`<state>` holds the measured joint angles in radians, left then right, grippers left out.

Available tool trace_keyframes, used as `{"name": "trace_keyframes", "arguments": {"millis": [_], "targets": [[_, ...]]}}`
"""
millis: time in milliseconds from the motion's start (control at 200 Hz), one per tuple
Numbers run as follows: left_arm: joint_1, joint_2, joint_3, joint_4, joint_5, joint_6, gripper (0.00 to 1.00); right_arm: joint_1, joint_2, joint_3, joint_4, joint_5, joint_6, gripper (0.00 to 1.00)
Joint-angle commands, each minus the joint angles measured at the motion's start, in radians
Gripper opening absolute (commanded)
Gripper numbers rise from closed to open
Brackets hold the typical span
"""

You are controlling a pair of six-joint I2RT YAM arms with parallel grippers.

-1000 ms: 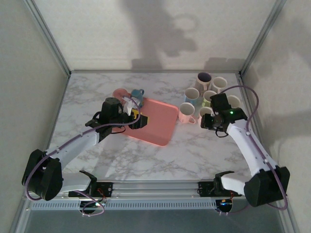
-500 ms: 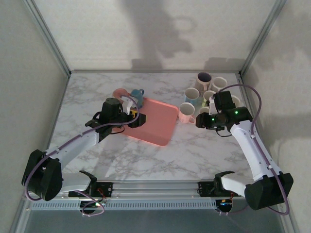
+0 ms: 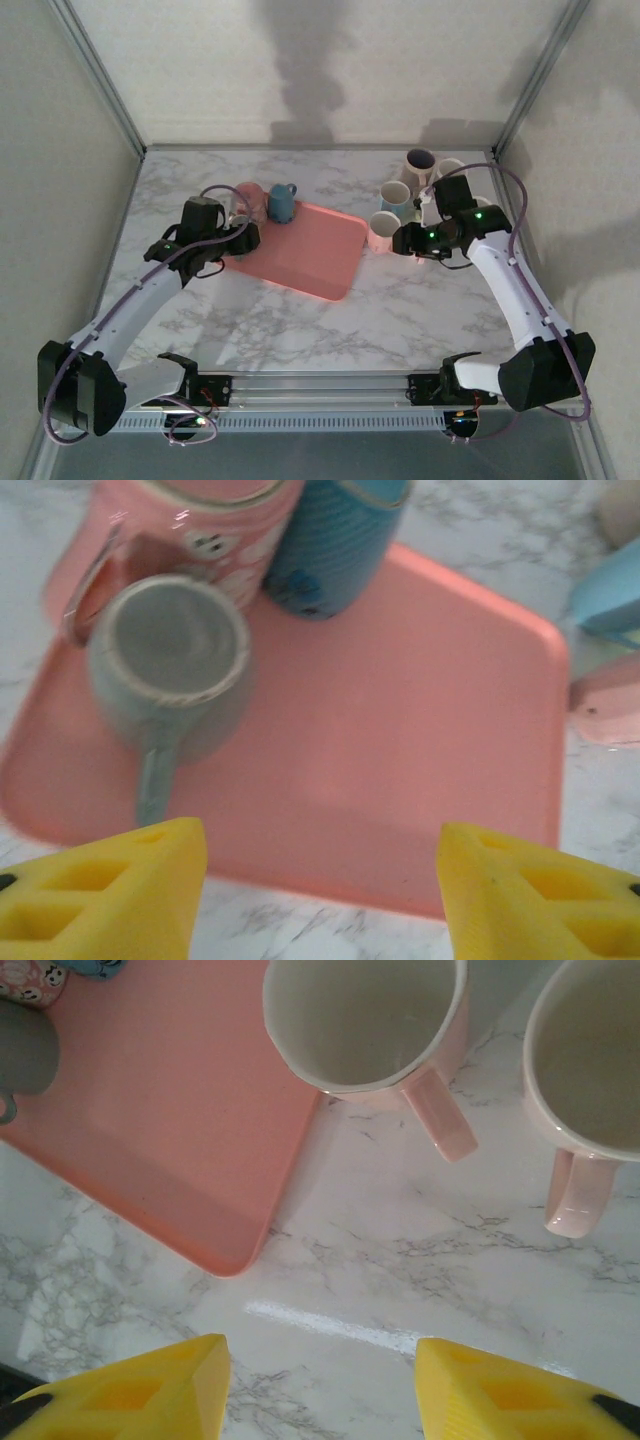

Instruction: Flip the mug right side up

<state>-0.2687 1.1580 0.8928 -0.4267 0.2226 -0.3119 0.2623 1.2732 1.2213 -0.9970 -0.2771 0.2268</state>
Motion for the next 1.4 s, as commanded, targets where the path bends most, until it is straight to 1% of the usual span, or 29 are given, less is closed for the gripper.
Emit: {"name": "trace_keyframes", "arguments": {"millis": [0, 55, 175, 310, 496, 636, 866, 1132, 1397], "targets": [[0.028, 0.013, 0.07, -0.193, -0.112, -0.016, 0.58, 0.008, 0.022, 0.023, 0.003, -0.017, -0.011, 0.52], [0.038, 0.041, 0.095, -0.225, -0.122, -0.004, 0.56, 0.008, 0.023, 0.021, 0.017, -0.016, -0.008, 0.52], [0.051, 0.098, 0.124, -0.25, -0.133, 0.024, 0.55, 0.008, 0.027, 0.029, 0.028, -0.015, -0.006, 0.52], [0.051, 0.156, 0.122, -0.224, -0.13, 0.094, 0.49, 0.008, 0.035, 0.032, 0.033, -0.019, -0.004, 0.52], [0.057, 0.224, 0.128, -0.172, -0.121, 0.152, 0.48, 0.008, 0.049, 0.039, 0.036, -0.043, -0.004, 0.52], [0.061, 0.268, 0.122, -0.143, -0.113, 0.165, 0.48, 0.008, 0.057, 0.04, 0.041, -0.043, 0.001, 0.53], [0.063, 0.324, 0.126, -0.105, -0.084, 0.178, 0.45, 0.008, 0.075, 0.046, 0.05, -0.04, 0.009, 0.53], [0.065, 0.395, 0.156, -0.09, -0.094, 0.205, 0.39, 0.009, 0.07, 0.04, 0.052, -0.033, 0.014, 0.53], [0.064, 0.439, 0.174, -0.075, -0.09, 0.218, 0.36, 0.008, 0.07, 0.029, 0.066, -0.055, 0.024, 0.53]]}}
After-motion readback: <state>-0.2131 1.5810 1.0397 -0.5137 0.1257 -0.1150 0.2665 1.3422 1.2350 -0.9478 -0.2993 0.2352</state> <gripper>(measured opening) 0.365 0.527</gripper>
